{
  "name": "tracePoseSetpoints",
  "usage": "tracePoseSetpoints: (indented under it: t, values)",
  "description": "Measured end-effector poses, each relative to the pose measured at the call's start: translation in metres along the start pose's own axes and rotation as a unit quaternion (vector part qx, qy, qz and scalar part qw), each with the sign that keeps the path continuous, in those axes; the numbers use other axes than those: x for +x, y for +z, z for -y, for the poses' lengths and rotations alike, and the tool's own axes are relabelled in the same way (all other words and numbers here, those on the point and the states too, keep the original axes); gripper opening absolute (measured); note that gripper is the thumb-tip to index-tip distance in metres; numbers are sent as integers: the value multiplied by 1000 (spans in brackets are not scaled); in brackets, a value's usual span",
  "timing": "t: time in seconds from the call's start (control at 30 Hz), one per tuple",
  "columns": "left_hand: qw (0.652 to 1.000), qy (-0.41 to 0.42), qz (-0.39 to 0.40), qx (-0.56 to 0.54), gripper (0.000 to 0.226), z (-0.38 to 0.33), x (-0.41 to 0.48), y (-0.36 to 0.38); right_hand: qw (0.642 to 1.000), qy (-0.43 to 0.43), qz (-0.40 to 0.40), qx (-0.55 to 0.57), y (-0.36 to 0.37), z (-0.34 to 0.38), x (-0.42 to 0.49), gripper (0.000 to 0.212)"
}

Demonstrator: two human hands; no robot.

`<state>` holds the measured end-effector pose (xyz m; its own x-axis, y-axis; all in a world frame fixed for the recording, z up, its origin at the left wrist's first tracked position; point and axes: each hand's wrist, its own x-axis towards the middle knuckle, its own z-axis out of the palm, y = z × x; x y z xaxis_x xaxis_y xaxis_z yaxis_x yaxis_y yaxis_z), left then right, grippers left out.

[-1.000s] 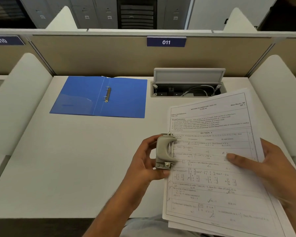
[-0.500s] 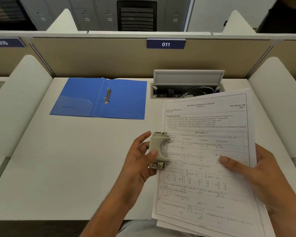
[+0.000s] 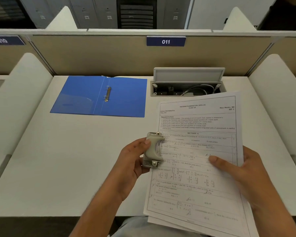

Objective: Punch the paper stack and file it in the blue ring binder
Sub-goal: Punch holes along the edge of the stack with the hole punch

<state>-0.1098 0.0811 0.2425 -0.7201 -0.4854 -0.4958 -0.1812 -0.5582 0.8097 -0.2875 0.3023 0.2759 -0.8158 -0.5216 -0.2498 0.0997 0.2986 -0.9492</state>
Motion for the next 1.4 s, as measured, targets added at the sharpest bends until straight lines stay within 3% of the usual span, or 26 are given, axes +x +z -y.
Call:
tracePoseSetpoints:
  t: [0.47,1.4]
  values:
    - [1000,-11,10,-26,39,-3,-1,0,999,-13,-14,29,-1,-1,1,33]
    - [998,-26,35,-45,43,-4,-1,5,1000,1,-13,28,-4,-4,8,33]
